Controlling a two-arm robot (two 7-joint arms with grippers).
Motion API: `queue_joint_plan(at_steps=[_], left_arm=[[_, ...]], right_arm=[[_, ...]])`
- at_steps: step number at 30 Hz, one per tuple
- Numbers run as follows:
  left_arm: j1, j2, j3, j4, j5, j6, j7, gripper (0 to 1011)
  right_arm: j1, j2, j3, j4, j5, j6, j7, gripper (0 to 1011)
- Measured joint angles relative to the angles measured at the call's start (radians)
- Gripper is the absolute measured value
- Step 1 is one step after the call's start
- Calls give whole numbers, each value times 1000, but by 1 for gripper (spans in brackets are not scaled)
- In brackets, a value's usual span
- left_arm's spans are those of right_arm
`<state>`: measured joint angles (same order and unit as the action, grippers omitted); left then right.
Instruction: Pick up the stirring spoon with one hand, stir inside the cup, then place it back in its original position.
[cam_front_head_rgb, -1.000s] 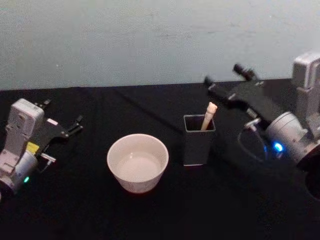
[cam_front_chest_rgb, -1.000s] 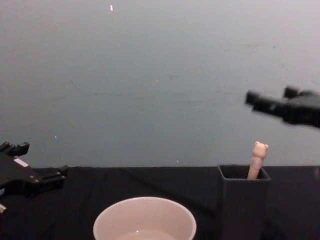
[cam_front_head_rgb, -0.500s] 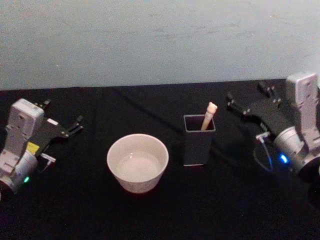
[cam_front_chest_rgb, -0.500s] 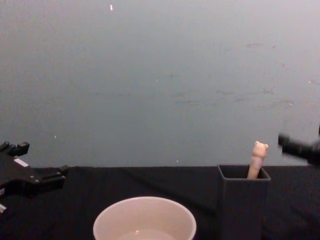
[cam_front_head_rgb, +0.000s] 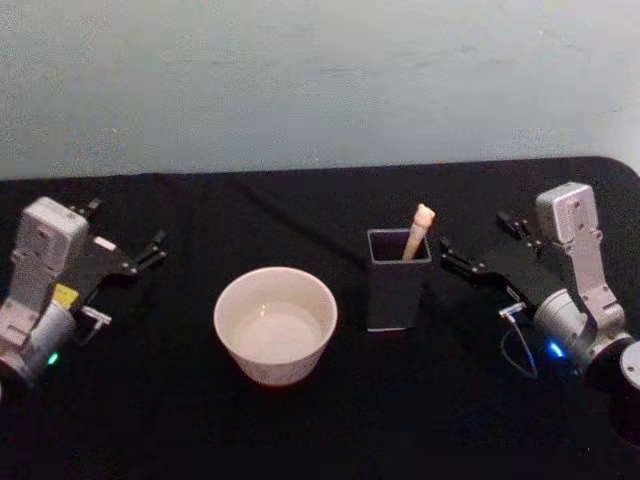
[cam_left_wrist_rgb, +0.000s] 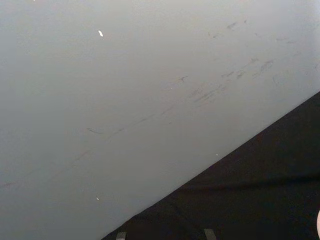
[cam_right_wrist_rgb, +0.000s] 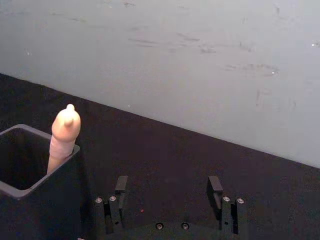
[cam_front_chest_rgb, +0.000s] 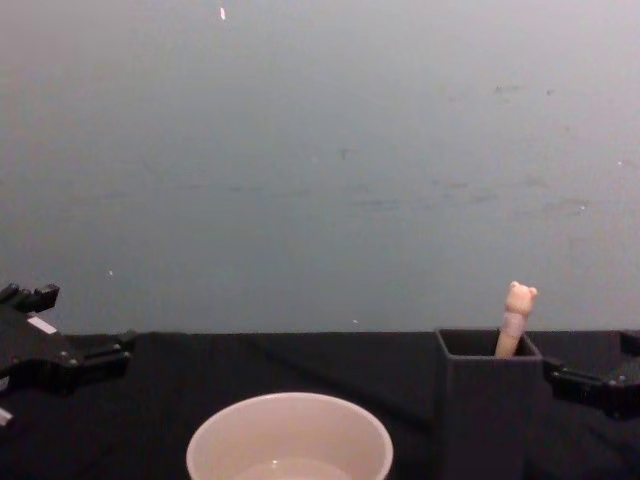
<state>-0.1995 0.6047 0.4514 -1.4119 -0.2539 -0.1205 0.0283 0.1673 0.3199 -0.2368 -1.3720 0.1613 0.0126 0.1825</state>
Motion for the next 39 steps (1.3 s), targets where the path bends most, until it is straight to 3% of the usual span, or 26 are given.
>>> queue_joint_plan(at_steps=[39], left_arm=[[0, 0, 0, 0, 0, 0, 0, 1001]], right_arm=[[0, 3, -1, -6, 6, -3, 1, 1000]])
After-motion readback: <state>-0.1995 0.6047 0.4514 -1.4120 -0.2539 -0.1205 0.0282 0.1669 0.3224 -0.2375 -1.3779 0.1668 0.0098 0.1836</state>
